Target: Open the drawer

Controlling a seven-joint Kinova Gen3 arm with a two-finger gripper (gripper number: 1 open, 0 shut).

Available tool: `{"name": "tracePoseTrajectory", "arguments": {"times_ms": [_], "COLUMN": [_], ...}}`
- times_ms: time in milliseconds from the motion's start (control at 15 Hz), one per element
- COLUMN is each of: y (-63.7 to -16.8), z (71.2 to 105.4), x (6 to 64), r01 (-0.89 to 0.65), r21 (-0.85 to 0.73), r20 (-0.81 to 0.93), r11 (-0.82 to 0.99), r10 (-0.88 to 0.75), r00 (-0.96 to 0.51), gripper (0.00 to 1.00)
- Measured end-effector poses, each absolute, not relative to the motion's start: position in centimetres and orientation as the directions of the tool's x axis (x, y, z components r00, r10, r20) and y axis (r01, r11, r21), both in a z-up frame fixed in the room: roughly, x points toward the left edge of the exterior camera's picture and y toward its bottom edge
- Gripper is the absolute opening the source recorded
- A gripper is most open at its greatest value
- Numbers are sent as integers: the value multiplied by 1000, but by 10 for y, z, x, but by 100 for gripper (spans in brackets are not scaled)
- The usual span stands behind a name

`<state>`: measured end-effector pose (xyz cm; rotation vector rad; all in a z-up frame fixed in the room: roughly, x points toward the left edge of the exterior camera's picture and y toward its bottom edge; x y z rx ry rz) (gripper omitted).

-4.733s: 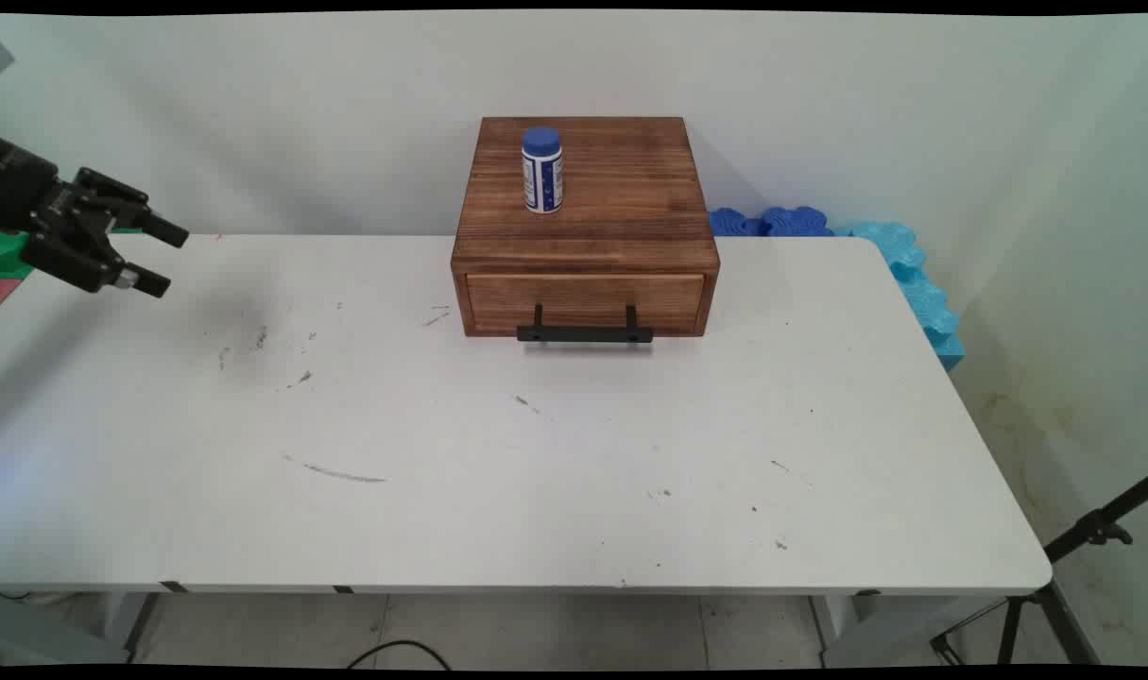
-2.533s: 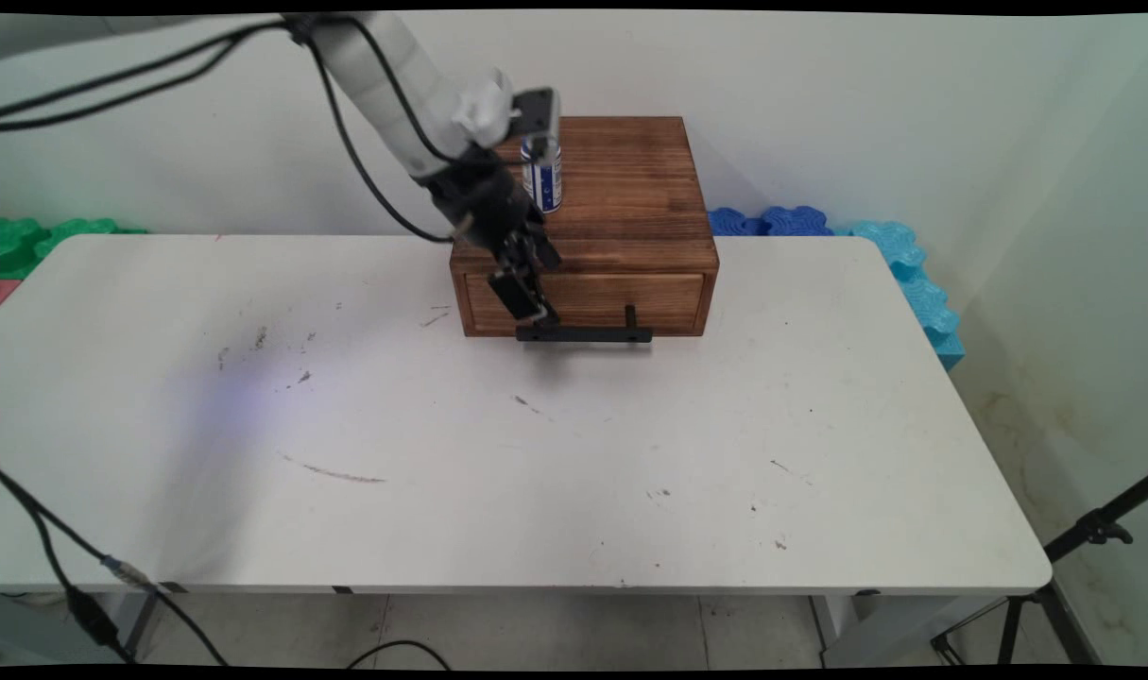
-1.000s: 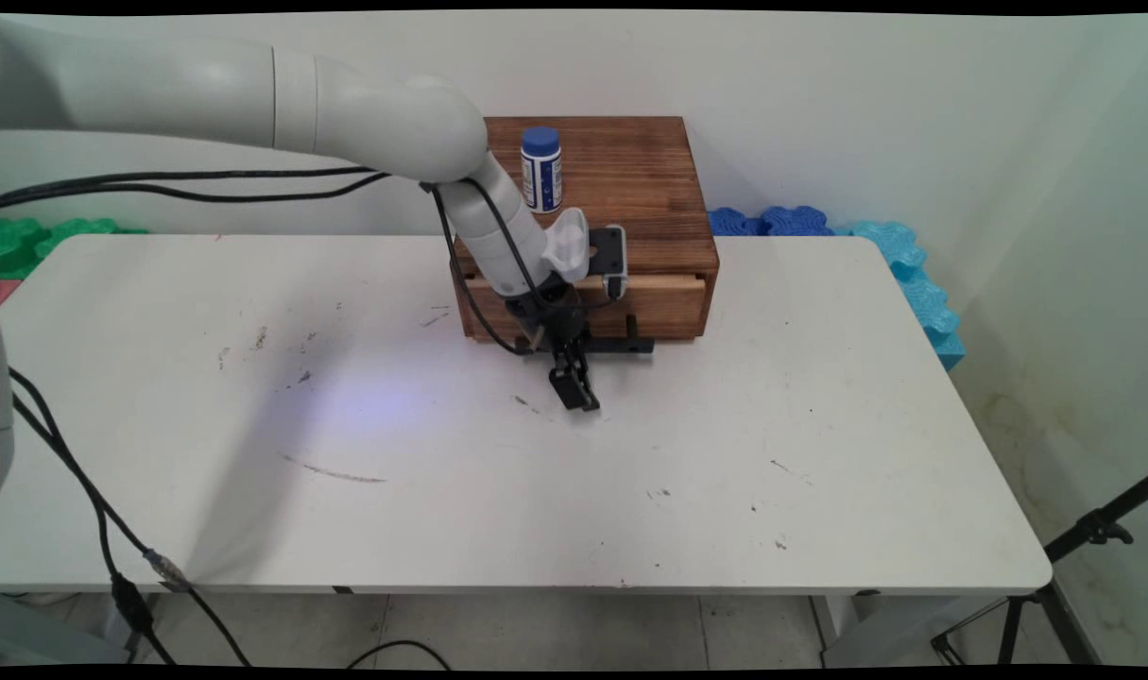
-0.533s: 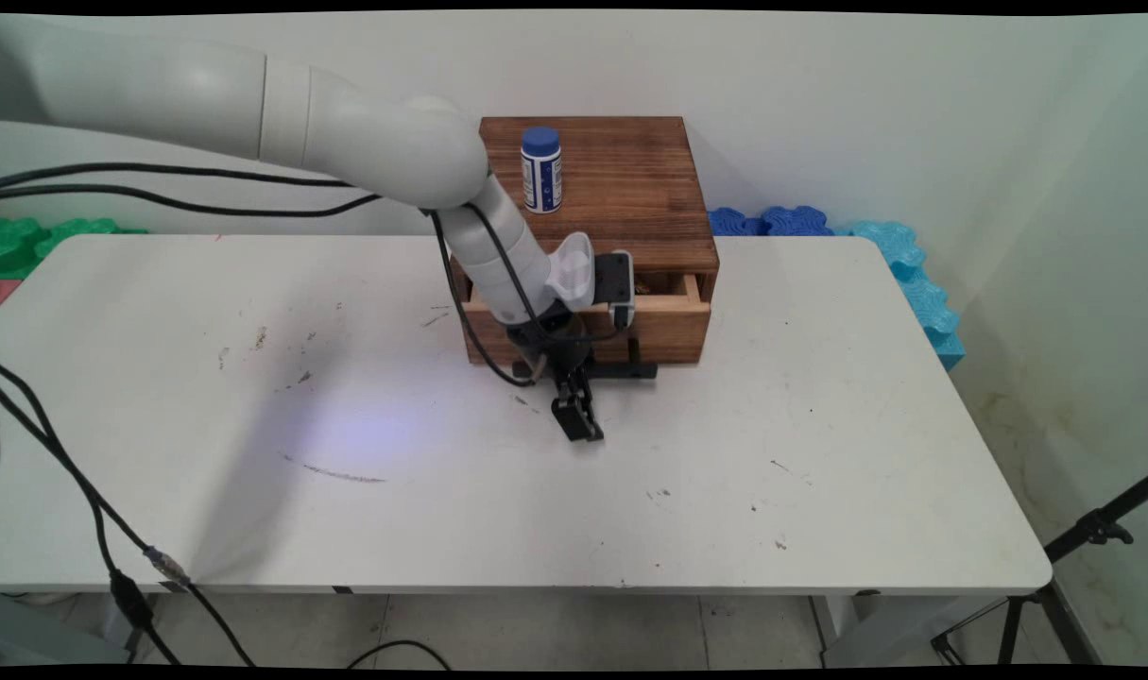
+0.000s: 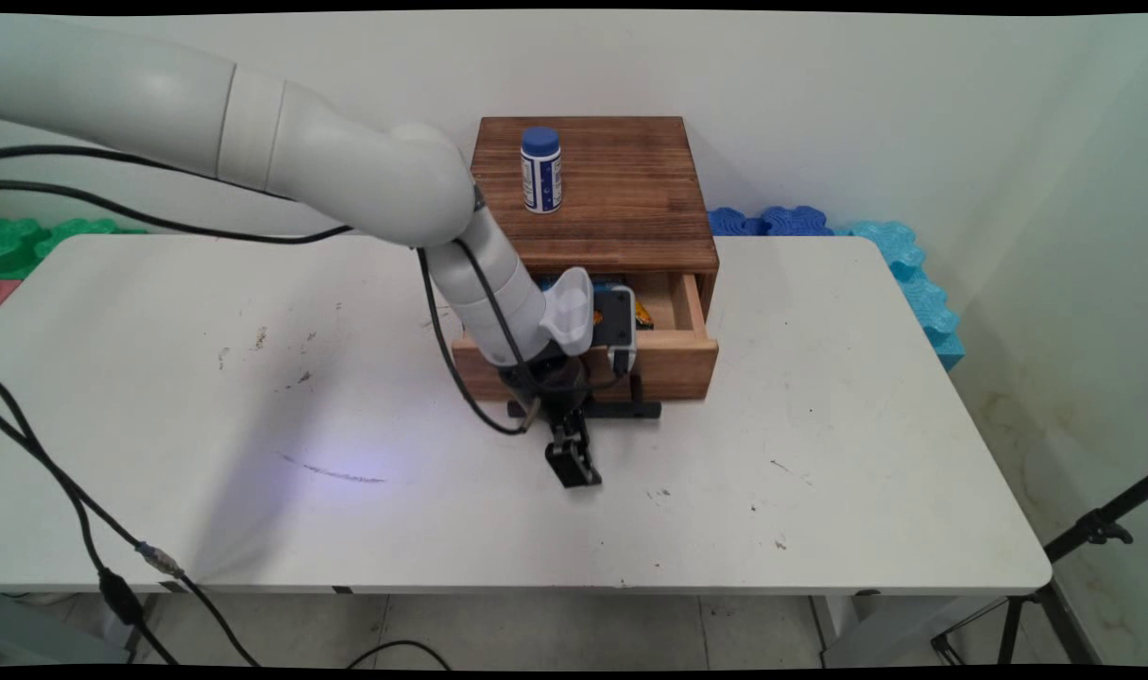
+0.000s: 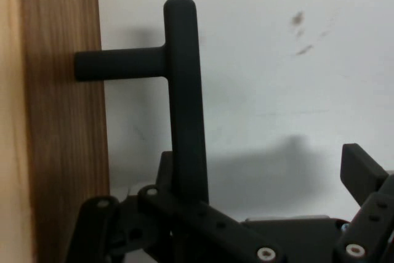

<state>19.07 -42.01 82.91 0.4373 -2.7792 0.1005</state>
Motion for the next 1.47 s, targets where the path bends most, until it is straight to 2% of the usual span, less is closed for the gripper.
{"name": "tracePoseTrajectory", "arguments": {"times_ms": [1000,1467], "y": [-328,-304], "z": [836,840], "x": [164,157], "r01": [-276,-258], "r21": [8,7], "r20": [333,345], "r11": [961,966], "r10": [-263,-244], "r00": [-906,-906], "gripper": [100,100]}}
